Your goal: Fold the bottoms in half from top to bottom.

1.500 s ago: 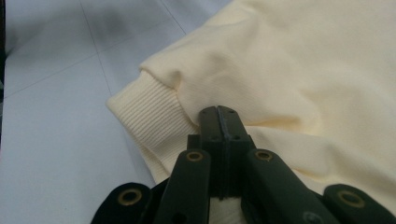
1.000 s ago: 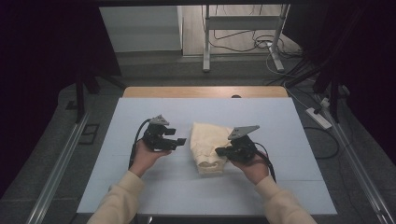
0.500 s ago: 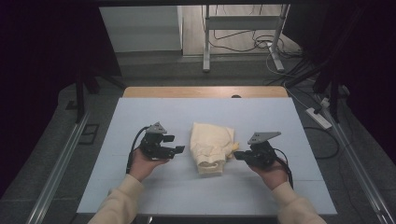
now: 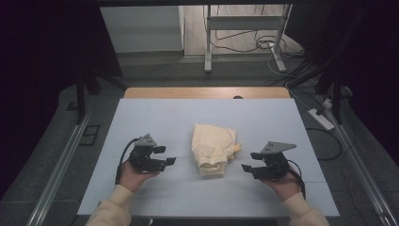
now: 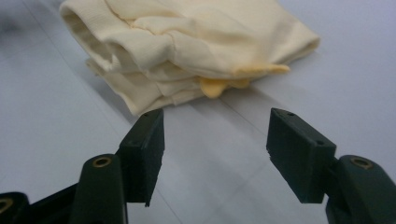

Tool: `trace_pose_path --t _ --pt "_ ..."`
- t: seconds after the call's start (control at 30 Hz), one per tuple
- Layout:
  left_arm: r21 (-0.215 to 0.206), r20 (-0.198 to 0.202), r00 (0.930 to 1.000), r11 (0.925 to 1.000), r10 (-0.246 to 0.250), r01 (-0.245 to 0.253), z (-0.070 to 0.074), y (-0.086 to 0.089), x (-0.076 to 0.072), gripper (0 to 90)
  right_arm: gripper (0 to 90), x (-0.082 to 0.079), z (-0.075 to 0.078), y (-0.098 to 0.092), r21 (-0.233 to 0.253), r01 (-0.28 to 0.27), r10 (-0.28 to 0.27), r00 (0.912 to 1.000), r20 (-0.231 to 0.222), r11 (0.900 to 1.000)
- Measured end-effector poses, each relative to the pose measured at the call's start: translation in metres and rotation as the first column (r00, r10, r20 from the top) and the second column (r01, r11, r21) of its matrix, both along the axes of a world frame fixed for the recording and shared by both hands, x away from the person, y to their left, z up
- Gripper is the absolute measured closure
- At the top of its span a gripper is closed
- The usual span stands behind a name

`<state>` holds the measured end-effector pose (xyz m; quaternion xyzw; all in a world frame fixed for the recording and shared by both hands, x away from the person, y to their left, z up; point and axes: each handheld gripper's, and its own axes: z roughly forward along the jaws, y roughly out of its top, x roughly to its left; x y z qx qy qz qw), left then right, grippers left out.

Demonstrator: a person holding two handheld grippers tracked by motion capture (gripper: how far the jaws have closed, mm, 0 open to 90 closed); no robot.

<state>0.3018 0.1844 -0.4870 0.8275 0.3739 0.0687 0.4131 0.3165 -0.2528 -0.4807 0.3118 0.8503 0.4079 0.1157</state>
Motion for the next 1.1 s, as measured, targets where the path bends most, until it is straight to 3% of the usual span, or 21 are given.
trace_pose_path --t 0.37,1.1 --pt "0.004 -0.006 0.9999 1.0 0.009 -0.009 -0.004 0.012 -0.019 31.6 36.1 -0.009 -0.006 -0.029 -0.024 0.024 -0.024 0.9997 -0.007 0.999" --pt "-0.002 -0.013 0.9998 0.9999 0.014 -0.014 -0.006 0.019 -0.025 31.4 34.7 -0.008 -0.009 -0.027 -0.054 0.018 -0.018 0.9997 -0.014 0.998"
